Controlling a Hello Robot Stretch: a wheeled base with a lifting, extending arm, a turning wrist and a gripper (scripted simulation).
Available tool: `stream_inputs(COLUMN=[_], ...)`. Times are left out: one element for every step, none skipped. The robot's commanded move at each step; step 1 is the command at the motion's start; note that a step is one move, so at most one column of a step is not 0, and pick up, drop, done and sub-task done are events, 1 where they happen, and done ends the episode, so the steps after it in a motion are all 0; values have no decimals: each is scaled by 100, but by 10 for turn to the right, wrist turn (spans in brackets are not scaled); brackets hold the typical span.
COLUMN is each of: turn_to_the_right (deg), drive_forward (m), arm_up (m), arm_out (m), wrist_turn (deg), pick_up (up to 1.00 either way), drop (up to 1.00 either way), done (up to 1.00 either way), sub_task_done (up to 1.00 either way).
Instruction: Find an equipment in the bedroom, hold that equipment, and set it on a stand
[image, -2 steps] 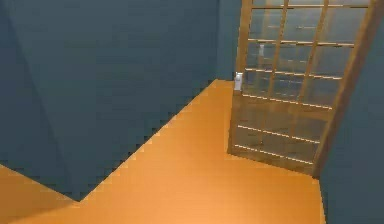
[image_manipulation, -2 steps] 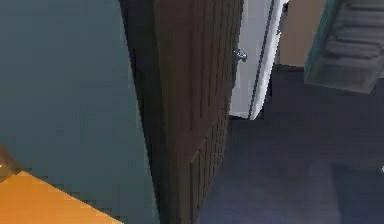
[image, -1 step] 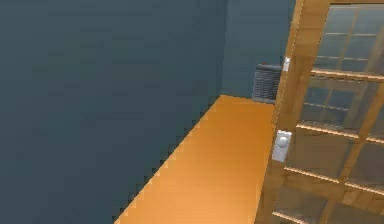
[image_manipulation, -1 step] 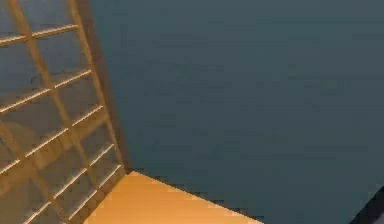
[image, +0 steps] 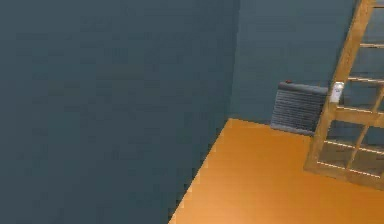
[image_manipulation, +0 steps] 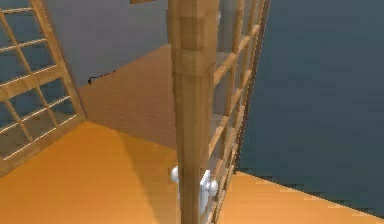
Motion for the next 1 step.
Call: stream_inputs(turn_to_the_right=[270], drive_forward=[0], arm_up=[0], arm_out=[0], wrist_turn=[0], pick_up=[0], drop=[0], done=[0], sub_task_done=[0])
